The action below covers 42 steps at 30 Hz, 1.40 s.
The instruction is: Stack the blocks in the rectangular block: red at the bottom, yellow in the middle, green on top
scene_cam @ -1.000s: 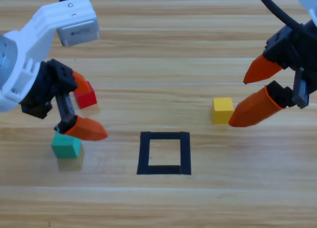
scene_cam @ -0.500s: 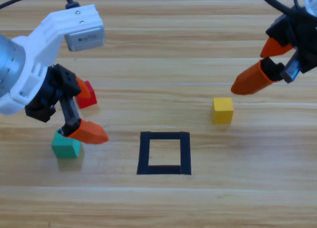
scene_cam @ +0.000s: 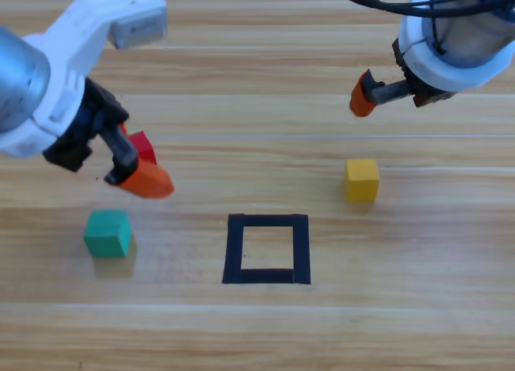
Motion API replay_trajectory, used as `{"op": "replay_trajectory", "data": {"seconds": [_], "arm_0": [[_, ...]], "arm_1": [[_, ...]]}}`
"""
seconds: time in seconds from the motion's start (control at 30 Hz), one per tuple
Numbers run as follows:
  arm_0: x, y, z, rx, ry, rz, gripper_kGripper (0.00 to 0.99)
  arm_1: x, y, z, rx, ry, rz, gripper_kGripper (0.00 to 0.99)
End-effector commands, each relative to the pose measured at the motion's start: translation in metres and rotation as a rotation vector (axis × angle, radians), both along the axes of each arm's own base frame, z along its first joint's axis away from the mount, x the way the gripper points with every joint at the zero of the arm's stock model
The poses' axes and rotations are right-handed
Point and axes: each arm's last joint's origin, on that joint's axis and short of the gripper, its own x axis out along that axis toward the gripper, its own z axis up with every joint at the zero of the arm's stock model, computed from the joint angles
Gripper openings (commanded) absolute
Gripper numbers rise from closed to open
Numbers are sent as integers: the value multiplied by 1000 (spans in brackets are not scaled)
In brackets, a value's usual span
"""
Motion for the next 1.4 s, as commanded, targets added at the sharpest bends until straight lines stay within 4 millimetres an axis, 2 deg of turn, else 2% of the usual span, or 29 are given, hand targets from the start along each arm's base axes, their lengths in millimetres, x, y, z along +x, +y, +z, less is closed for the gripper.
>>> {"op": "replay_trajectory", "data": {"seconds": [0.03, 0.17, 0.4, 0.57, 0.7, 0.9, 1.07, 1.23, 1.4], "arm_0": [[7, -7, 26, -65, -30, 182, 990], [27, -10, 33, -36, -37, 330, 990], [119, 3, 29, 107, 148, 566, 990], [152, -10, 7, 115, 270, 701, 990], [162, -13, -16, 112, 351, 809, 990], [168, -9, -23, 35, 419, 982, 990], [183, -7, -41, 9, 471, 1125, 990], [196, -3, -57, -10, 515, 1234, 990], [207, -8, -77, 5, 552, 1328, 990]], "arm_1": [[22, 3, -21, -21, 49, -82, 986], [42, -1, -24, 57, 168, -193, 986], [78, 24, -62, -7, 341, -353, 986], [89, 34, -81, -49, 385, -404, 986], [90, 36, -91, -53, 411, -416, 986], [99, 46, -112, -45, 451, -415, 985], [103, 50, -126, -56, 471, -423, 977], [108, 47, -134, -61, 485, -437, 950], [110, 44, -135, -62, 490, -447, 948]]}}
